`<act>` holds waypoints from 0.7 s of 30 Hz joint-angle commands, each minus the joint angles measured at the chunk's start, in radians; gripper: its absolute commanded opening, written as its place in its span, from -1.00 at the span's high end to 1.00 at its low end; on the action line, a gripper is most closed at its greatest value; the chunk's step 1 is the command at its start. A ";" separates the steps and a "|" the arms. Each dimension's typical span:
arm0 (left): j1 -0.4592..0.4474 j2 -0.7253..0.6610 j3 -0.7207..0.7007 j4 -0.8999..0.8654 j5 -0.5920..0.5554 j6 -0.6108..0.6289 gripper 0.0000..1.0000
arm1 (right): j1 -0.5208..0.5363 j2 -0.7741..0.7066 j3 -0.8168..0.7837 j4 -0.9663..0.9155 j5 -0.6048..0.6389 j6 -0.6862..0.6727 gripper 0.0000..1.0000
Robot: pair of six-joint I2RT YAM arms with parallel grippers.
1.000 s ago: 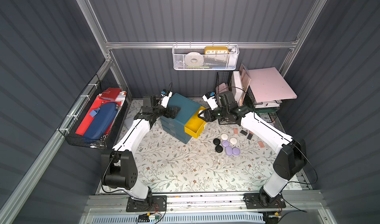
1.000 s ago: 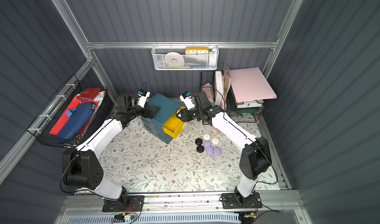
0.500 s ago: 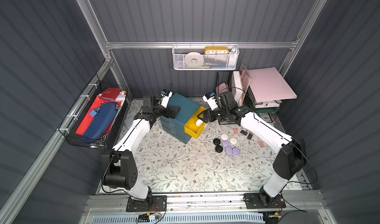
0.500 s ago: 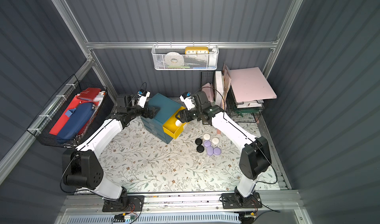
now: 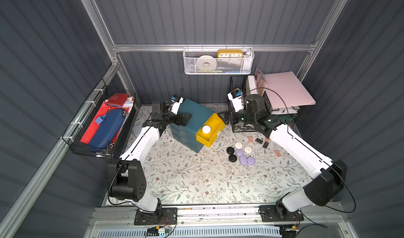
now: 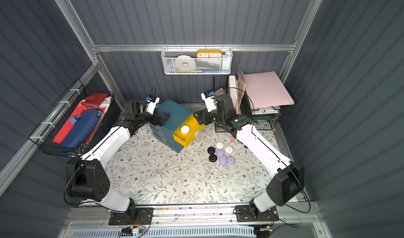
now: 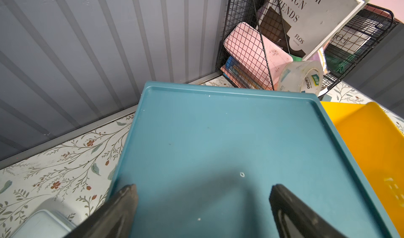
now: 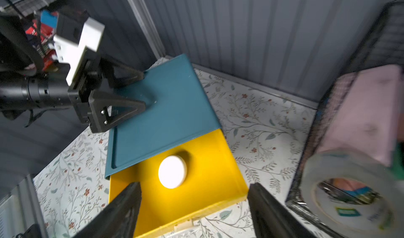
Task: Put the bluetooth earphones in the drawer according to color
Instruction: Place the bluetooth earphone in the drawer, then pick up the Bluetooth earphone from the center of the board.
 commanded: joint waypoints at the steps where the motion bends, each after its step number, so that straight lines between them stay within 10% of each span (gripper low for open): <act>1: 0.002 0.046 -0.039 -0.143 0.008 -0.021 -0.99 | -0.069 -0.038 -0.027 -0.071 0.072 0.037 -0.62; 21: 0.002 0.051 -0.033 -0.147 0.005 -0.025 -0.99 | -0.249 -0.035 -0.286 -0.364 0.210 0.208 -0.60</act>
